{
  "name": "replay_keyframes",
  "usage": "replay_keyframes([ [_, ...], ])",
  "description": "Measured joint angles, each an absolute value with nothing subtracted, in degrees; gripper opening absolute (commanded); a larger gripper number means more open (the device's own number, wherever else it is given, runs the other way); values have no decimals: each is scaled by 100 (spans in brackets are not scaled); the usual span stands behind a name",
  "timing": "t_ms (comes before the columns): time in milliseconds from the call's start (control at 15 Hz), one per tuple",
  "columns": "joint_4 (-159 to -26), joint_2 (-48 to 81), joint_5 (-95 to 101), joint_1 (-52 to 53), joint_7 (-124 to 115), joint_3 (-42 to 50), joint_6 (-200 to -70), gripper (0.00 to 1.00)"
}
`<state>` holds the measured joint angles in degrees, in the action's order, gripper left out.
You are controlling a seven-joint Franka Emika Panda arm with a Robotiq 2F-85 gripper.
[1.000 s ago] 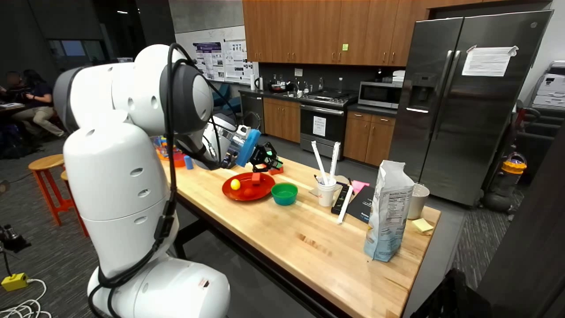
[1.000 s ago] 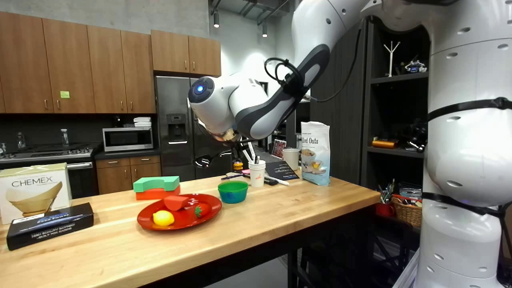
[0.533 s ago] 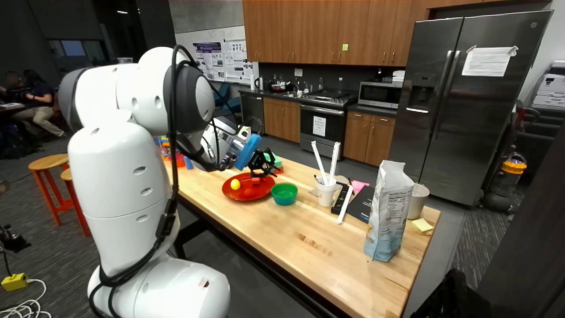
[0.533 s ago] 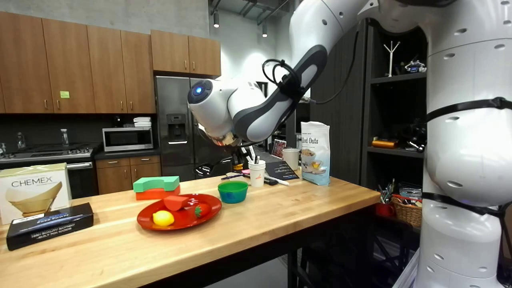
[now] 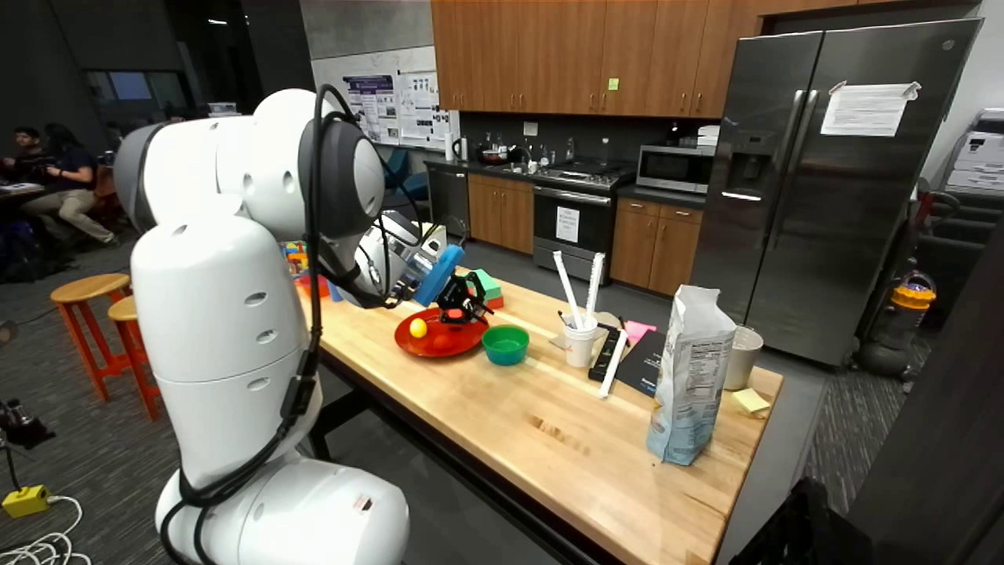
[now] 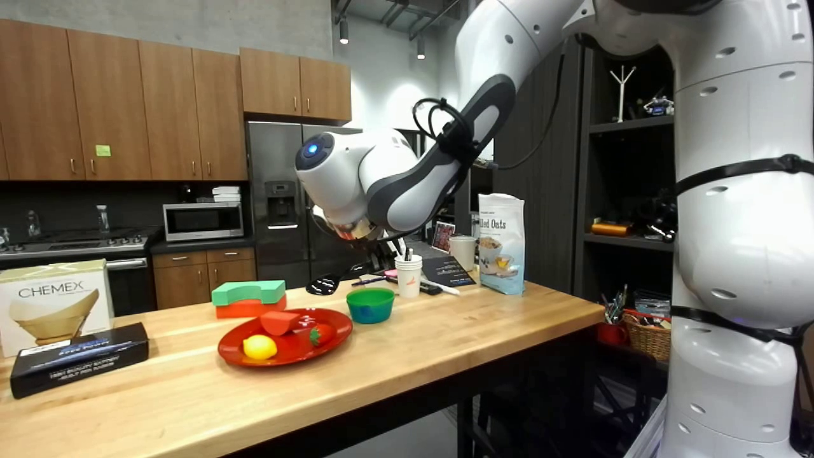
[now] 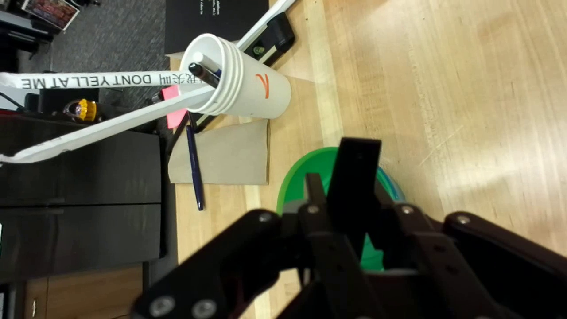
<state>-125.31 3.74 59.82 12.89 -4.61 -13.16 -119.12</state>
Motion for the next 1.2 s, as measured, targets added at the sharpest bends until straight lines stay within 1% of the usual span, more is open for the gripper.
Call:
replay_keyframes([
  [400, -12540, 481, 6510, 1377, -233, -1349, -11493, 6],
  [1200, -12529, 699, 6507, 1396, 315, -1404, -11495, 6],
])
